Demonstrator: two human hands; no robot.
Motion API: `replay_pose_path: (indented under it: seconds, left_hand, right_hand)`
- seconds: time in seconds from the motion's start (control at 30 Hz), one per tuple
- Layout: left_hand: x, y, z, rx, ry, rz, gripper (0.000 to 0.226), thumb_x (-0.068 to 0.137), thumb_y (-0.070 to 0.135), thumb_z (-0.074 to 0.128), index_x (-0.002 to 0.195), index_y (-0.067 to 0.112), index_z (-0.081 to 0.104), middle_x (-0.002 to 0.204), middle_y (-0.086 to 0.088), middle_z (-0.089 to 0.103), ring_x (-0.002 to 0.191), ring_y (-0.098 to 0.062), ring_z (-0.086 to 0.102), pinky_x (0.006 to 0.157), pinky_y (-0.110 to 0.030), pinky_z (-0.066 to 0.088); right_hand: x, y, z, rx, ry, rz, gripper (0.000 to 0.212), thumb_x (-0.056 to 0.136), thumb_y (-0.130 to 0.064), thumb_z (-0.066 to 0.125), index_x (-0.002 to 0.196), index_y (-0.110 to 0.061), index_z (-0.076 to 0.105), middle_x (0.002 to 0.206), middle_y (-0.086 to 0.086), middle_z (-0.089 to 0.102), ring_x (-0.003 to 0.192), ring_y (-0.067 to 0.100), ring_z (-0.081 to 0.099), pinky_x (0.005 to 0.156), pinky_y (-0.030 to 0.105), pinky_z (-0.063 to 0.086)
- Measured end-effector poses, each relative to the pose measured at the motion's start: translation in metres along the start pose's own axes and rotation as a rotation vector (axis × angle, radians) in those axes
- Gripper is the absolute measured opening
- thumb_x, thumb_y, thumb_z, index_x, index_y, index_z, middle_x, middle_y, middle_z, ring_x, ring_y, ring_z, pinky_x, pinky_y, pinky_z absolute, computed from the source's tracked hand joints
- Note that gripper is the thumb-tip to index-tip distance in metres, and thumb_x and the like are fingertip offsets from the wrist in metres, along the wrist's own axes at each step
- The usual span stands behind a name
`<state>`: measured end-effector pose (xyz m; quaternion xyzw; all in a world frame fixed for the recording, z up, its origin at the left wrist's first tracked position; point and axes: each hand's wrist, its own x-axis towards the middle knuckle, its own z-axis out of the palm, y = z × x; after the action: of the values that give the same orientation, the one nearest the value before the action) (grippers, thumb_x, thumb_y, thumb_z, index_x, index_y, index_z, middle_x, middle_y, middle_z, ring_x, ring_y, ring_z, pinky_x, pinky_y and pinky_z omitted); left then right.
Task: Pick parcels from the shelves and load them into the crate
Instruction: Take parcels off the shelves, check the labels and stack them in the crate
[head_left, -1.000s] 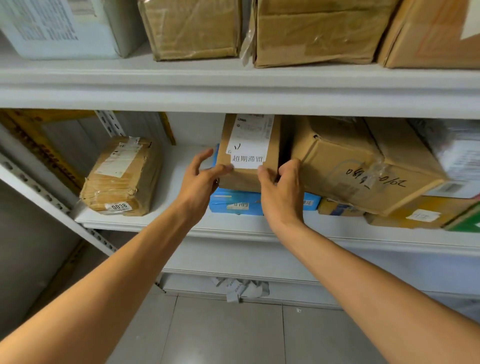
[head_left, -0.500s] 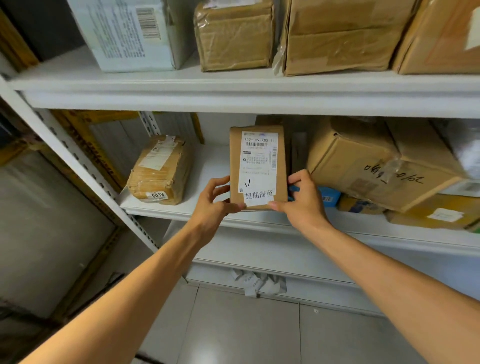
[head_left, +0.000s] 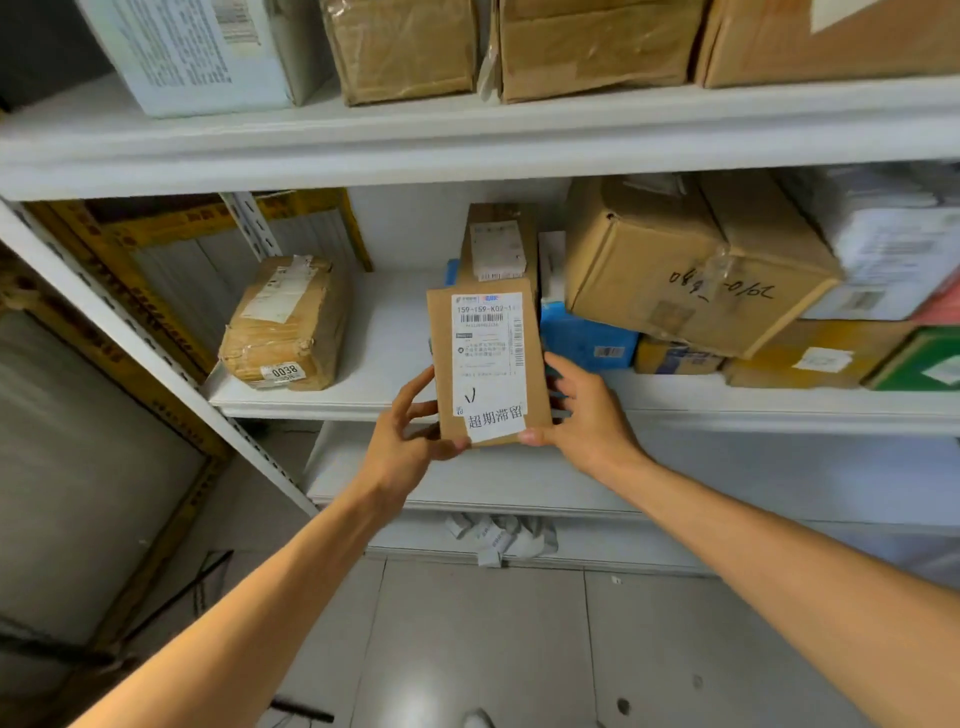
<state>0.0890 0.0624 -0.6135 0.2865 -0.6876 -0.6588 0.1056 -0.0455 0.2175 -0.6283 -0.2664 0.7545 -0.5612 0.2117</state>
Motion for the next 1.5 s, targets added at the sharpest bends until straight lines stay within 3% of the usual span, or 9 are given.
replay_pose_path:
  seconds: [0.13, 0.4, 0.6, 0.8, 0.9, 1.0, 1.17, 1.33, 1.5]
  left_hand:
    - [0.0, -0.022, 0.018, -0.012, -0.073, -0.014, 0.089, 0.074, -0.017, 0.068, 0.14, 0.037, 0.043, 0.119, -0.001, 0.062, 0.106, -0.01, 0.061, 0.061, -0.014, 0.053]
    - [0.013, -0.038, 0.11, 0.014, -0.359, 0.008, 0.089, 0.071, -0.024, 0.064, 0.137, 0.033, 0.047, 0.123, -0.011, 0.059, 0.104, -0.019, 0.064, 0.064, -0.019, 0.055]
    - [0.002, -0.028, 0.228, 0.084, -0.669, -0.019, 0.088, 0.073, -0.022, 0.064, 0.142, 0.028, 0.044, 0.121, -0.009, 0.058, 0.103, -0.019, 0.062, 0.066, -0.025, 0.058]
    - [-0.064, -0.026, 0.363, 0.252, -1.066, 0.042, 0.091, 0.07, -0.018, 0.071, 0.143, 0.028, 0.042, 0.123, -0.01, 0.063, 0.112, -0.025, 0.061, 0.082, -0.034, 0.057]
    - [-0.114, -0.037, 0.417, 0.332, -1.274, 0.054, 0.091, 0.07, -0.016, 0.073, 0.143, 0.028, 0.041, 0.124, -0.009, 0.063, 0.114, -0.024, 0.06, 0.089, -0.037, 0.055]
    - [-0.171, -0.052, 0.464, 0.404, -1.487, 0.063, 0.09, 0.072, -0.016, 0.072, 0.144, 0.027, 0.04, 0.126, -0.009, 0.061, 0.115, -0.023, 0.058, 0.086, -0.03, 0.054]
    - [-0.278, -0.084, 0.53, 0.506, -1.81, 0.076, 0.088, 0.073, -0.018, 0.068, 0.144, 0.025, 0.04, 0.119, 0.0, 0.062, 0.11, -0.015, 0.06, 0.066, -0.017, 0.055]
    - [-0.384, -0.108, 0.58, 0.628, -2.044, 0.092, 0.092, 0.075, -0.018, 0.068, 0.147, 0.031, 0.036, 0.122, 0.001, 0.062, 0.102, -0.002, 0.06, 0.07, -0.019, 0.057]
    - [-0.469, -0.124, 0.611, 0.736, -2.209, 0.135, 0.092, 0.074, -0.018, 0.068, 0.148, 0.028, 0.035, 0.126, 0.0, 0.062, 0.108, -0.009, 0.06, 0.081, -0.025, 0.058]
  right_hand:
    - [-0.022, 0.028, -0.012, 0.01, 0.057, 0.039, 0.1, 0.059, 0.006, 0.086, 0.142, -0.027, 0.043, 0.107, -0.023, 0.057, 0.105, 0.006, 0.06, 0.085, 0.032, 0.057]
    - [-0.087, 0.077, -0.078, -0.05, 0.303, 0.128, 0.103, 0.061, 0.003, 0.087, 0.144, -0.033, 0.038, 0.106, -0.024, 0.054, 0.093, -0.005, 0.059, 0.062, 0.01, 0.052]
    - [-0.172, 0.098, -0.152, -0.017, 0.641, 0.241, 0.1, 0.058, 0.005, 0.087, 0.107, -0.069, 0.041, 0.099, -0.019, 0.059, 0.084, -0.014, 0.061, 0.06, 0.011, 0.052]
    - [-0.308, 0.109, -0.202, 0.072, 1.01, 0.4, 0.095, 0.069, 0.008, 0.08, 0.14, -0.038, 0.037, 0.119, -0.014, 0.057, 0.097, 0.0, 0.061, 0.076, 0.014, 0.053]
    - [-0.378, 0.113, -0.207, 0.101, 1.229, 0.515, 0.102, 0.064, 0.01, 0.082, 0.147, -0.028, 0.036, 0.111, -0.017, 0.058, 0.095, 0.009, 0.063, 0.06, 0.017, 0.056]
    - [-0.447, 0.116, -0.201, 0.106, 1.438, 0.607, 0.107, 0.063, 0.012, 0.081, 0.15, -0.026, 0.032, 0.102, -0.022, 0.056, 0.093, 0.008, 0.061, 0.056, 0.018, 0.056]
    - [-0.551, 0.119, -0.178, 0.122, 1.738, 0.744, 0.107, 0.065, 0.006, 0.083, 0.151, -0.026, 0.029, 0.127, -0.003, 0.056, 0.114, 0.018, 0.057, 0.078, 0.034, 0.06]
    - [-0.638, 0.122, -0.165, 0.142, 2.012, 0.785, 0.104, 0.063, 0.007, 0.083, 0.149, -0.026, 0.034, 0.12, -0.012, 0.051, 0.12, 0.027, 0.053, 0.076, 0.048, 0.059]
    - [-0.703, 0.129, -0.151, 0.191, 2.188, 0.824, 0.106, 0.06, 0.006, 0.085, 0.146, -0.032, 0.036, 0.12, -0.002, 0.056, 0.103, 0.019, 0.059, 0.058, 0.024, 0.057]
